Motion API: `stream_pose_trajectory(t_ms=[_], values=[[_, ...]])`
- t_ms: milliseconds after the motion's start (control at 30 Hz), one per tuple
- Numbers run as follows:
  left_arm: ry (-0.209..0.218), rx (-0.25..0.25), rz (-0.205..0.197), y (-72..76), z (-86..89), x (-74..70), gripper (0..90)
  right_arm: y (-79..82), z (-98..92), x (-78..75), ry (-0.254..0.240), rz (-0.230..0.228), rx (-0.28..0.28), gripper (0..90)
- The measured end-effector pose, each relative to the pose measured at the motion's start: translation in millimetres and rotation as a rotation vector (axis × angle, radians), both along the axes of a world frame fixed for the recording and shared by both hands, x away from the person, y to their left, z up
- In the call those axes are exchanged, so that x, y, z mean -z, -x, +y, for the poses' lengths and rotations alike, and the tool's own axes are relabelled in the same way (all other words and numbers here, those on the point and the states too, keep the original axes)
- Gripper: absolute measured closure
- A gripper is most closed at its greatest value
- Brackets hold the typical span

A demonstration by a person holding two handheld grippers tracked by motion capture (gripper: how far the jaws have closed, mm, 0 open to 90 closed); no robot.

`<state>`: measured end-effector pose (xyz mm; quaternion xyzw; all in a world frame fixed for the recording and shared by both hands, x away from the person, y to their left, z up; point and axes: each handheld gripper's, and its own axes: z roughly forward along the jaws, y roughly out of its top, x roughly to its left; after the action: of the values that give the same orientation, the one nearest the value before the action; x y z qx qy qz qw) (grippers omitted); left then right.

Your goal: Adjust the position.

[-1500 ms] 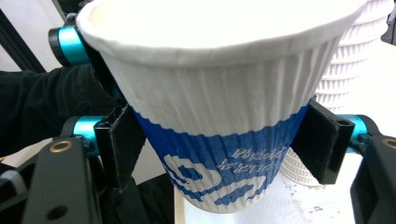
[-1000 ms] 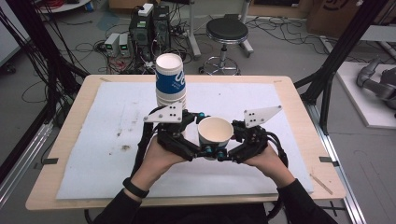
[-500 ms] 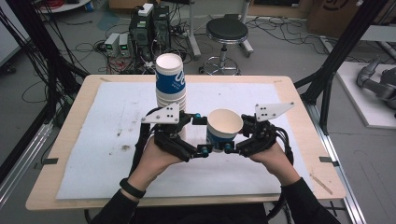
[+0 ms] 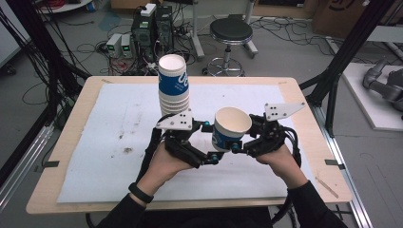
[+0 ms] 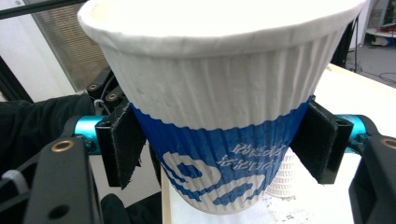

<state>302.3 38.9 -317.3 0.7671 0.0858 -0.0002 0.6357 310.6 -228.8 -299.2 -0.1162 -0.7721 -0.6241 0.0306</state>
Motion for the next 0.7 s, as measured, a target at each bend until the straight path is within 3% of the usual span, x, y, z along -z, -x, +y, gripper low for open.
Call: stream_pose_trajectory(t_ms=[300,700], values=[[-0.019,0.004,0.015,-0.9,-5.1,4.5,14.4,1.7,6.4,1.2,0.009,-0.006,-0.009,25.5],[-0.015,0.004,0.009,-0.2,-5.0,5.3,28.4,2.9,9.9,2.1,0.009,-0.003,-0.024,25.4]])
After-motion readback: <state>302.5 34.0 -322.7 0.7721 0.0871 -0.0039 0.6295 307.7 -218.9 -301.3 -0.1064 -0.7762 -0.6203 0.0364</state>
